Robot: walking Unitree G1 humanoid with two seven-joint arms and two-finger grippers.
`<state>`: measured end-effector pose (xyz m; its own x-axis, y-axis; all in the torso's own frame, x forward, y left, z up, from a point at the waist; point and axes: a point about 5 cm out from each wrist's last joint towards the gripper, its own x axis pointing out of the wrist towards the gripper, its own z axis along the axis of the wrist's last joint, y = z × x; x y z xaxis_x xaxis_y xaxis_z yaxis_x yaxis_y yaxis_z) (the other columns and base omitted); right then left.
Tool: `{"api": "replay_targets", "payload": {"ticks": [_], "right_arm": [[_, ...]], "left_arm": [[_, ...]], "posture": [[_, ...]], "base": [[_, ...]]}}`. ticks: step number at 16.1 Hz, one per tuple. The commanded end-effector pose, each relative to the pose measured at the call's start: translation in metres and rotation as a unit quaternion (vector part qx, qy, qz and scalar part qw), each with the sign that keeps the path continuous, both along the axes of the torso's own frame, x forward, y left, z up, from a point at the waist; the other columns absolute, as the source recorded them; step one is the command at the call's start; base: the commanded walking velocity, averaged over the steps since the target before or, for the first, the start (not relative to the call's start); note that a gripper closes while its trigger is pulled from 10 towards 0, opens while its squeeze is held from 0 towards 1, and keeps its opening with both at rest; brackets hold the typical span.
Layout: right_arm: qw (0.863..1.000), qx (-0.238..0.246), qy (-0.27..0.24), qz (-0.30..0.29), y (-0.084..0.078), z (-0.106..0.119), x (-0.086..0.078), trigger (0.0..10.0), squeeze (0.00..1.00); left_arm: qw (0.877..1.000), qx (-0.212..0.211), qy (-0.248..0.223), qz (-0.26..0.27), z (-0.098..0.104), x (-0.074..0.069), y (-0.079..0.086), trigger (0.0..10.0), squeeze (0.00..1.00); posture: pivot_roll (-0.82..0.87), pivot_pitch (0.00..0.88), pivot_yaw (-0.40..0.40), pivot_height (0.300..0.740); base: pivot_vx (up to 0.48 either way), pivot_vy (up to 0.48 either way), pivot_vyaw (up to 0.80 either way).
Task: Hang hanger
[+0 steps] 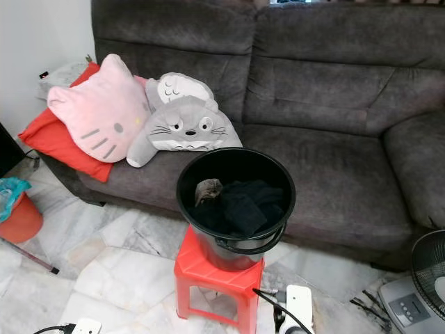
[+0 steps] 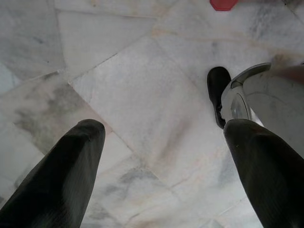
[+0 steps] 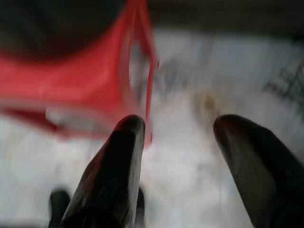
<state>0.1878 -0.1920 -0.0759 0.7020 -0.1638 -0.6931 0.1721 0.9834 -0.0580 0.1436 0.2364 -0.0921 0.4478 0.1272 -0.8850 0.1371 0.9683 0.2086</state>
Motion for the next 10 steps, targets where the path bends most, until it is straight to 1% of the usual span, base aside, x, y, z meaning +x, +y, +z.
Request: {"api": "replay_targets", "payload": {"ticks": [1,2,3,4,7,8,9,10], "right_arm": [[0.994,-0.029,-0.106,0.005,-0.008,0.025,0.029,10.0,0.00],[0.990,-0.034,-0.135,0.002,-0.010,0.030,0.030,10.0,0.00],[0.987,-0.033,-0.158,-0.003,-0.009,0.033,0.027,10.0,0.00],[0.985,-0.028,-0.171,-0.005,-0.009,0.035,0.025,10.0,0.00],[0.982,-0.029,-0.185,-0.011,-0.009,0.035,0.017,10.0,0.00],[0.980,-0.037,-0.194,-0.013,-0.009,0.036,0.011,10.0,0.00],[0.976,-0.054,-0.212,-0.006,-0.009,0.040,0.003,10.0,0.00],[0.972,-0.067,-0.224,0.000,-0.009,0.044,-0.001,10.0,0.00]], "left_arm": [[1.000,0.009,0.007,-0.013,0.001,0.000,0.003,10.0,0.00],[1.000,0.010,0.007,-0.016,0.001,0.000,0.004,10.0,0.00],[1.000,0.011,0.007,-0.022,0.001,0.002,0.003,10.0,0.00],[1.000,0.012,0.007,-0.024,0.002,0.003,0.003,10.0,0.00],[0.999,0.014,0.004,-0.031,0.003,0.007,0.003,10.0,0.00],[0.999,0.015,0.002,-0.033,0.004,0.010,0.003,10.0,0.00],[0.999,0.016,0.001,-0.035,0.005,0.013,0.003,10.0,0.00],[0.999,0.017,0.000,-0.037,0.006,0.015,0.003,10.0,0.00]], "posture": [[-0.02,0.000,0.028,0.740],[-0.03,0.000,0.034,0.740],[-0.04,0.000,0.038,0.740],[-0.05,0.000,0.042,0.740],[-0.06,0.000,0.051,0.740],[-0.06,0.000,0.056,0.740],[-0.08,0.000,0.066,0.740],[-0.09,0.000,0.070,0.740]], "base": [[0.000,0.000,0.00],[0.000,0.000,0.00],[0.000,0.000,0.00],[0.000,0.000,0.00],[0.000,0.000,0.00],[0.000,0.000,0.00],[0.000,0.000,0.00],[0.000,0.000,0.00]]}}
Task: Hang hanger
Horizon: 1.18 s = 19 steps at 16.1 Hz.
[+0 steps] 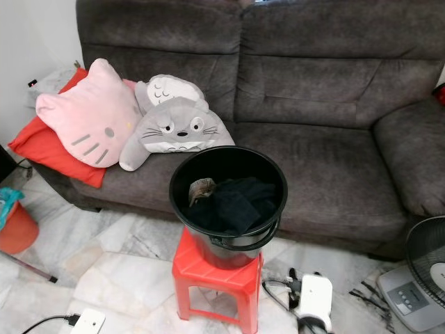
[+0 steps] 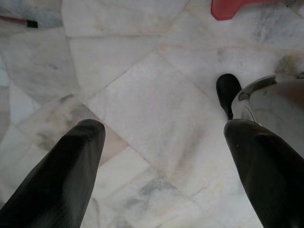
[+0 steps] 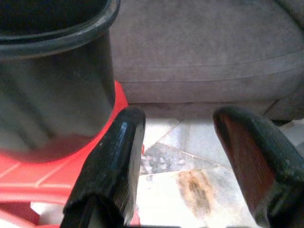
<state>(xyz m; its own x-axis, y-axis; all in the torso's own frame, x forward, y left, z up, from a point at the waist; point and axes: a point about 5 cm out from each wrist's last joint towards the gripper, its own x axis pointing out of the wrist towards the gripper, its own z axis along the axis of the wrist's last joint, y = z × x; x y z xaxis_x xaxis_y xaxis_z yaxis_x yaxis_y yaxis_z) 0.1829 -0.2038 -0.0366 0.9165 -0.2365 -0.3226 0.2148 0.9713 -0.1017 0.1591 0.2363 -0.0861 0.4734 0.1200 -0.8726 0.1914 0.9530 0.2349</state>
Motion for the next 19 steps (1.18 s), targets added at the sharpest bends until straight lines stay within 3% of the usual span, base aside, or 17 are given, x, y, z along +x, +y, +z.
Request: {"api": "replay_targets", "payload": {"ticks": [1,5,8,12,15,16,17,19], "right_arm": [[0.999,-0.014,-0.031,0.003,0.001,0.010,0.000,10.0,0.00],[0.994,-0.047,-0.103,0.010,0.003,0.046,-0.001,10.0,0.00],[0.987,-0.052,-0.152,0.021,0.006,0.073,0.015,10.0,0.00],[0.975,-0.050,-0.206,0.071,0.014,0.120,0.053,10.0,0.00],[0.975,-0.055,-0.187,0.106,0.021,0.138,0.084,10.0,0.00],[0.974,-0.027,-0.191,0.115,0.027,0.146,0.094,10.0,0.00],[0.966,0.016,-0.210,0.150,0.045,0.164,0.110,10.0,0.00],[0.951,0.053,-0.211,0.221,0.073,0.180,0.120,10.0,0.00]], "left_arm": [[1.000,0.007,0.009,-0.009,0.001,0.001,0.004,10.0,0.00],[1.000,0.016,-0.004,-0.002,0.006,0.010,0.007,10.0,0.00],[1.000,0.020,-0.010,0.002,0.009,0.016,0.009,10.0,0.00],[1.000,0.024,-0.020,0.004,0.013,0.025,0.010,10.0,0.00],[0.999,0.028,-0.026,0.008,0.015,0.028,0.011,10.0,0.00],[0.999,0.029,-0.027,0.009,0.016,0.029,0.011,10.0,0.00],[0.999,0.032,-0.029,0.011,0.016,0.028,0.013,10.0,0.00],[0.999,0.034,-0.027,0.012,0.015,0.027,0.014,10.0,0.00]], "posture": [[-0.09,0.000,0.071,0.740],[-0.10,0.000,0.076,0.740],[-0.09,0.000,0.082,0.740],[-0.10,0.000,0.082,0.740],[-0.09,0.000,0.082,0.740],[-0.09,0.000,0.082,0.740],[-0.09,0.000,0.077,0.740],[-0.09,0.000,0.070,0.740]], "base": [[0.000,0.000,0.00],[0.000,0.000,0.00],[0.000,0.000,0.00],[0.000,0.000,0.00],[0.000,0.000,0.00],[0.000,0.000,0.00],[0.000,0.000,0.00],[0.000,0.000,0.00]]}}
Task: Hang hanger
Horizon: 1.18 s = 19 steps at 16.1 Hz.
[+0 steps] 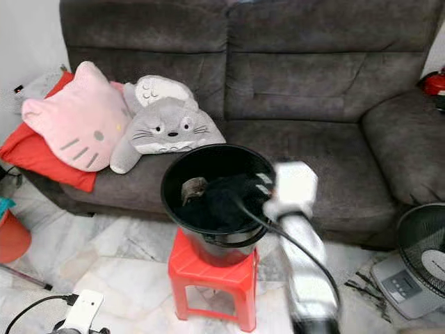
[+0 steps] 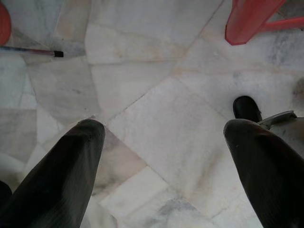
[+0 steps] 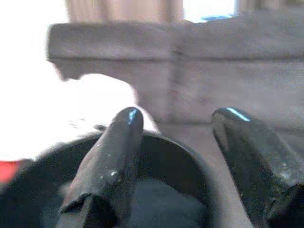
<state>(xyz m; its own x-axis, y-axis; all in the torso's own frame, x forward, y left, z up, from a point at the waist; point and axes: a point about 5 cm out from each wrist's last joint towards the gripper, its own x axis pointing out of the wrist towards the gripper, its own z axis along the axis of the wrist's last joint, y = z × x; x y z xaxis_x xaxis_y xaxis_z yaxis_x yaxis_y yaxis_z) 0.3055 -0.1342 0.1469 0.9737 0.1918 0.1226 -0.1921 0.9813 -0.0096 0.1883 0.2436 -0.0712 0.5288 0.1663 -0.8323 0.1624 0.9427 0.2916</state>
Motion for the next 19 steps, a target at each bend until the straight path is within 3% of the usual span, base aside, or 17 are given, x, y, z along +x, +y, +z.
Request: {"api": "replay_targets", "payload": {"ticks": [1,3,7,8,12,18,19], "right_arm": [[0.999,0.005,0.014,0.032,0.010,-0.001,-0.002,10.0,0.00],[0.995,0.002,0.027,0.092,0.030,0.011,-0.004,10.0,0.00],[0.994,0.022,0.093,0.054,0.028,0.006,-0.009,10.0,0.00],[0.990,0.052,0.127,0.027,0.021,0.001,-0.007,10.0,1.00],[0.982,0.025,0.181,0.042,0.018,-0.012,0.001,10.0,1.00],[0.977,0.003,0.199,0.072,0.022,-0.012,0.021,10.0,1.00],[0.972,-0.010,0.219,0.089,0.025,-0.019,0.021,10.0,0.16]], "left_arm": [[1.000,0.009,0.007,0.007,0.000,-0.003,0.007,10.0,0.00],[1.000,0.007,0.008,0.006,-0.001,-0.005,0.007,10.0,0.00],[1.000,0.007,0.011,0.004,-0.001,-0.007,0.009,10.0,0.00],[1.000,0.008,0.013,0.003,-0.001,-0.008,0.009,10.0,0.00],[1.000,0.008,0.014,0.003,-0.002,-0.009,0.008,10.0,0.00],[1.000,0.008,0.018,-0.002,-0.003,-0.010,0.008,10.0,0.00],[1.000,0.008,0.018,-0.003,-0.002,-0.009,0.007,10.0,0.00]], "posture": [[-0.09,0.000,0.068,0.740],[-0.10,0.000,0.053,0.740],[-0.13,0.000,0.057,0.740],[-0.13,0.000,0.055,0.740],[-0.13,0.000,0.046,0.740],[-0.12,0.000,0.060,0.740],[-0.11,0.000,0.063,0.740]], "base": [[0.000,0.000,0.00],[0.000,0.000,0.00],[0.000,0.000,0.00],[0.000,0.000,0.00],[0.000,0.000,0.00],[0.000,0.000,0.00],[0.000,0.000,0.00]]}}
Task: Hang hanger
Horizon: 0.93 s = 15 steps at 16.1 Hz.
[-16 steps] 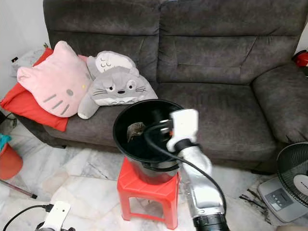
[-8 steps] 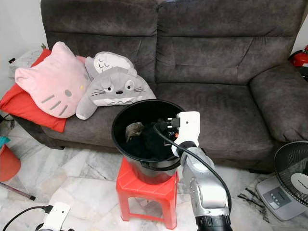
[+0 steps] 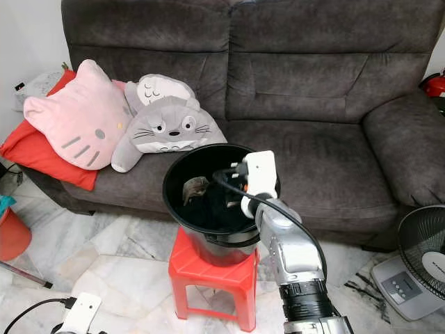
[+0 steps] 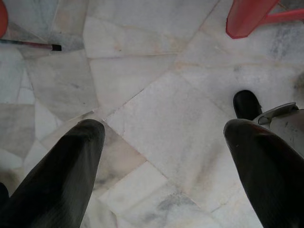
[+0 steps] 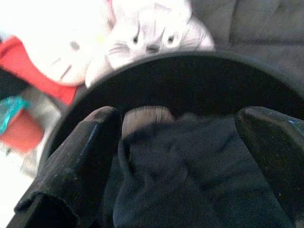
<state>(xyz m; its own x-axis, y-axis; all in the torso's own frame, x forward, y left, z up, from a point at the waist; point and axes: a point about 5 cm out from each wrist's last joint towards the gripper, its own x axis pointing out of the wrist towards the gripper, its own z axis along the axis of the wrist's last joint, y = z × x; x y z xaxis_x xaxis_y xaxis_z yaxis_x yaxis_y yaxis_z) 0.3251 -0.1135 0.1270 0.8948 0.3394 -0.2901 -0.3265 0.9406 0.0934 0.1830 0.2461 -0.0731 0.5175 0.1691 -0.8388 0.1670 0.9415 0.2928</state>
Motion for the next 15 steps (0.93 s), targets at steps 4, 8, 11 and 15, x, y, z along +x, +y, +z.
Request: {"api": "replay_targets", "payload": {"ticks": [4,8,11,15], "right_arm": [[0.998,0.003,0.029,0.051,0.010,-0.005,-0.003,10.0,0.00],[0.999,0.005,0.034,0.041,0.007,-0.007,-0.001,10.0,0.00],[0.998,0.007,0.044,0.043,0.007,-0.010,-0.001,9.3,0.00],[0.998,0.007,0.050,0.036,0.005,-0.014,0.000,0.0,0.00]], "left_arm": [[1.000,0.006,0.006,-0.002,0.000,-0.002,0.004,10.0,0.00],[1.000,0.005,0.007,-0.002,0.001,0.000,0.004,10.0,0.00],[1.000,0.005,0.007,-0.002,0.002,0.001,0.005,10.0,0.00],[1.000,0.006,0.007,-0.003,0.002,0.001,0.005,10.0,0.00]], "posture": [[-0.11,0.000,0.065,0.740],[-0.11,0.000,0.068,0.740],[-0.10,0.000,0.072,0.740],[-0.10,0.000,0.072,0.740]], "base": [[0.000,0.000,0.00],[0.000,0.000,0.00],[0.000,0.000,0.00],[0.000,0.000,0.00]]}}
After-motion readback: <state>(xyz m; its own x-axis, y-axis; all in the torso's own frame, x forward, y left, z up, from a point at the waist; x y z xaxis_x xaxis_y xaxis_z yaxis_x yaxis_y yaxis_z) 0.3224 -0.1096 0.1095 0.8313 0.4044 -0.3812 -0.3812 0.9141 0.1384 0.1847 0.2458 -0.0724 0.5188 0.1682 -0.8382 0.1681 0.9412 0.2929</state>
